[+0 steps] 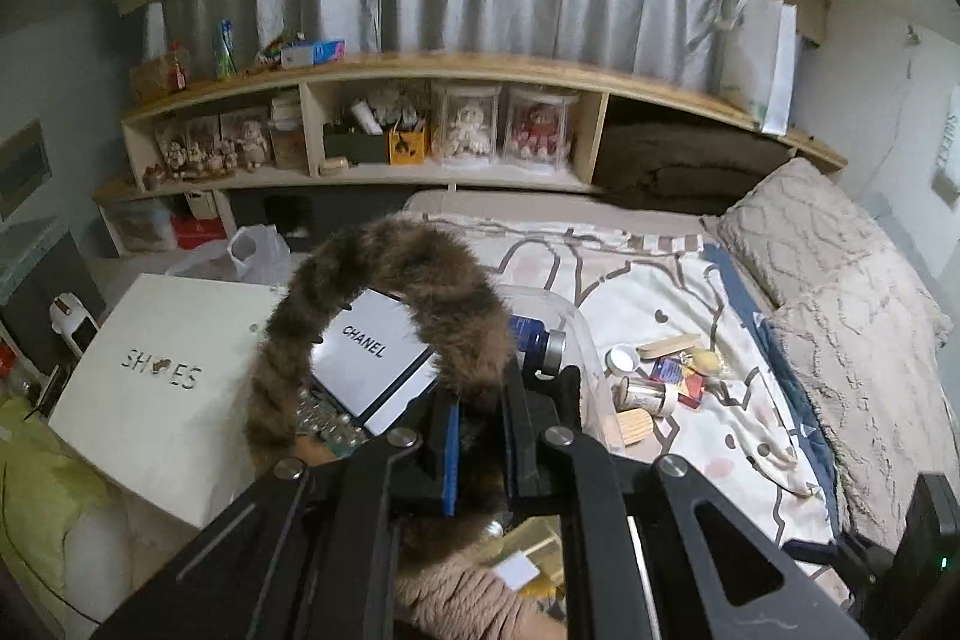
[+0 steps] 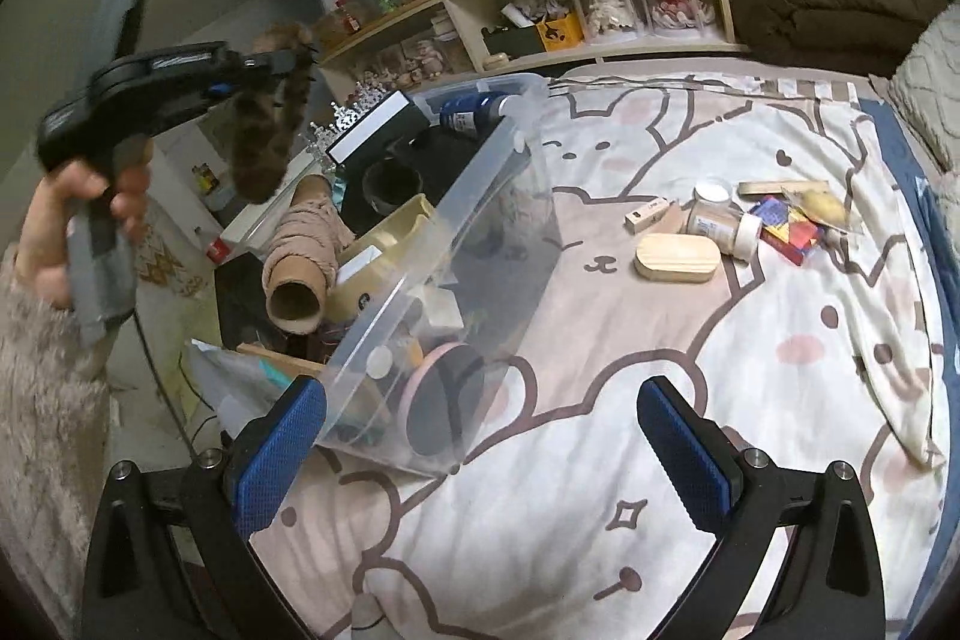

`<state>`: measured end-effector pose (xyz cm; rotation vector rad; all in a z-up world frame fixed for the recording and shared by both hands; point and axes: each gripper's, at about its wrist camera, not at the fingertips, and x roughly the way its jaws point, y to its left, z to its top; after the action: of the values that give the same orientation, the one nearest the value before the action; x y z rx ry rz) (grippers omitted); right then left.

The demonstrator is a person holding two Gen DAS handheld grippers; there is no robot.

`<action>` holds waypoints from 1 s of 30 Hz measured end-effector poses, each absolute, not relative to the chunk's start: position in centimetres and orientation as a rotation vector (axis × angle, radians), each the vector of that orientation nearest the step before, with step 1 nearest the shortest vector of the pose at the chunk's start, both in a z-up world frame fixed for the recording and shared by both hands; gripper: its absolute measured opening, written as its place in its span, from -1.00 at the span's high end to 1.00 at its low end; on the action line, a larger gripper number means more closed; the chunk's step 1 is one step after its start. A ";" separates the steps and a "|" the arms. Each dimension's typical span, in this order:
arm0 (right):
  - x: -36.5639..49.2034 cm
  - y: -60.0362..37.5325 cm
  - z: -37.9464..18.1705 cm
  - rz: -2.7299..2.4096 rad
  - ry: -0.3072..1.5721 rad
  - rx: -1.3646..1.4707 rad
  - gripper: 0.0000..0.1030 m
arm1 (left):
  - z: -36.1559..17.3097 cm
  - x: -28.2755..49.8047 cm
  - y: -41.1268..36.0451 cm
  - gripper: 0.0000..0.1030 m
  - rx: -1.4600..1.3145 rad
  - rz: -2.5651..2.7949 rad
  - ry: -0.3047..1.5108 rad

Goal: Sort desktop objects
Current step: 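Lower the fur headband into the bin and open the left tool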

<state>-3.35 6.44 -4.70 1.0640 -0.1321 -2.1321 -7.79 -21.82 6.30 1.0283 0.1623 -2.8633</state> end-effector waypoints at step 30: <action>-6.7 10.7 -6.9 -2.098 -0.320 1.093 -1.00 | -0.6 -20.3 -18.7 -0.36 1.446 -2.626 0.121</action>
<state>-6.74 10.67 -6.87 1.0935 -0.3202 -2.0981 -20.27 -18.68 -0.58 1.4459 0.1213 -2.6258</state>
